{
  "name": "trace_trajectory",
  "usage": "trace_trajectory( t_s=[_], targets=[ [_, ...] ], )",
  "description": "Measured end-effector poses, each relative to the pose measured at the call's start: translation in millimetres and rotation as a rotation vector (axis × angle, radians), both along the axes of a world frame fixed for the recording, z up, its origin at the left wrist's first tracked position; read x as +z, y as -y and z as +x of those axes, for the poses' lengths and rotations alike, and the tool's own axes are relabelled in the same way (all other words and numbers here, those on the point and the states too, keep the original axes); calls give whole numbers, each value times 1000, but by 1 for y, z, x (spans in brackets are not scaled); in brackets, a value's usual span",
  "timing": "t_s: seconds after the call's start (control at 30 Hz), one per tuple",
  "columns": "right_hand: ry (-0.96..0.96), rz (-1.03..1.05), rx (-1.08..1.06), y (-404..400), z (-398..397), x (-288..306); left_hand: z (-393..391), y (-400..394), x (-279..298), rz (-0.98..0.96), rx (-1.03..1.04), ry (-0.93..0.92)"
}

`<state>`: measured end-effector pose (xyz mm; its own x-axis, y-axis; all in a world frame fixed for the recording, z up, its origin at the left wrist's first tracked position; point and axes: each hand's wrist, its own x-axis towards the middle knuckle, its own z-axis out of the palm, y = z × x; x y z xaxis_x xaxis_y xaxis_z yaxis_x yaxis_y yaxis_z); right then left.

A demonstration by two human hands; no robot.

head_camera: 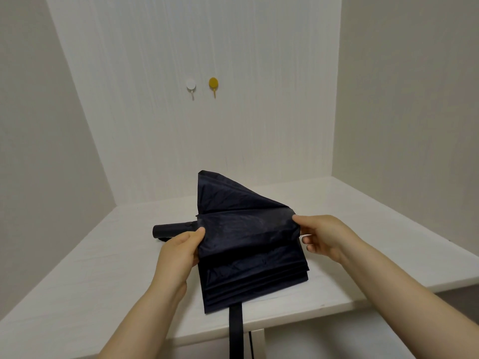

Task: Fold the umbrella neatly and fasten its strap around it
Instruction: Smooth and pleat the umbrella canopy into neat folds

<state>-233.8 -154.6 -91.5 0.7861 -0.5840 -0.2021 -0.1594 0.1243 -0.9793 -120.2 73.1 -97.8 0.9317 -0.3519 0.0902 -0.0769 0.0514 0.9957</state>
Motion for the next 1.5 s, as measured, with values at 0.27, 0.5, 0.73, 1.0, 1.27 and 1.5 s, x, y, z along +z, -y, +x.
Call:
trace_trajectory(
  t_s=[0.27, 0.5, 0.73, 1.0, 1.27, 1.5],
  targets=[
    [-97, 74, 46, 4, -11, -10, -6, -14, -9, 112, 5, -44],
    [-123, 124, 101, 8, -13, -14, -7, -16, -16, 53, -36, -141],
    [-143, 139, 94, 8, -12, -18, -6, -15, -20, 42, -63, -172],
    [-201, -14, 73, 5, -8, -19, -5, -9, -30, 143, -32, -169],
    [-305, -461, 33, 1, -6, -24, -10, -19, -41, 478, 39, 321],
    [-341, -728, -18, -3, -2, -38, -16, -16, -44, 832, 167, 544]
  ],
)
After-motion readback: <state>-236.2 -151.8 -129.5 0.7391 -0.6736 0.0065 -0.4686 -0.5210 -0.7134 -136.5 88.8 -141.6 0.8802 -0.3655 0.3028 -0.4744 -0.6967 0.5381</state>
